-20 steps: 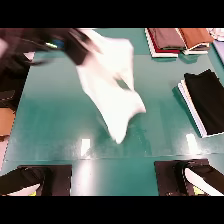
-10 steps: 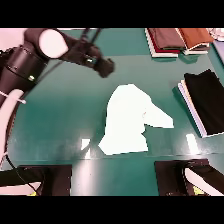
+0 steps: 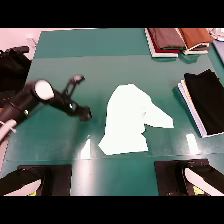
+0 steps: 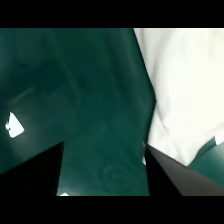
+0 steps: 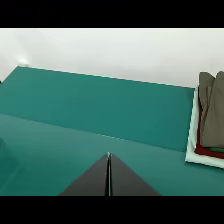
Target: Fold the shirts.
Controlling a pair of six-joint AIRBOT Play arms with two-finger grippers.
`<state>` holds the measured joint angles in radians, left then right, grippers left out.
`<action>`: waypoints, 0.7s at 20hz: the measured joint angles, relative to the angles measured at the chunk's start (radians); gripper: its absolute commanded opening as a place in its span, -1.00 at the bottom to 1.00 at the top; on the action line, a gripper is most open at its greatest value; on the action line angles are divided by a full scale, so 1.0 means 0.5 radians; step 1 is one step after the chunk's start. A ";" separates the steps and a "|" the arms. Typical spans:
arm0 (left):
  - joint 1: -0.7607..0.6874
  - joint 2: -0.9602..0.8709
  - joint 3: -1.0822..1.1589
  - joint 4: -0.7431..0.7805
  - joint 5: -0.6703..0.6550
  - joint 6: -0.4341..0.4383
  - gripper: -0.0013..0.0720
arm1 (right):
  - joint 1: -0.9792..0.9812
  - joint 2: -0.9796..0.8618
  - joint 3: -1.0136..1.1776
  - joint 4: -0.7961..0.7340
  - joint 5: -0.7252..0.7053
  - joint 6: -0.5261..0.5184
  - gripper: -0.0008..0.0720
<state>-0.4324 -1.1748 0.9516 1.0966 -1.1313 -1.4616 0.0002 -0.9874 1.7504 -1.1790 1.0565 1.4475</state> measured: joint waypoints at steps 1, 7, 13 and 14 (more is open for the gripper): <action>-0.044 0.018 -0.128 -0.074 0.061 0.015 0.61 | 0.001 -0.007 0.000 0.002 0.011 0.000 -0.92; -0.385 0.054 -0.489 -0.289 0.417 0.040 0.61 | 0.000 -0.058 0.000 0.002 0.099 0.000 -0.92; -0.591 0.026 -0.555 -0.330 0.542 0.021 0.53 | 0.000 -0.076 0.000 0.007 0.144 0.000 -0.92; -0.605 0.003 -0.558 -0.333 0.551 0.013 0.53 | 0.000 -0.076 0.000 0.011 0.151 0.000 -0.92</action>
<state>-0.7349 -1.1732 0.6727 0.9298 -0.8558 -1.4551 0.0002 -1.0252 1.7504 -1.1736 1.1320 1.4475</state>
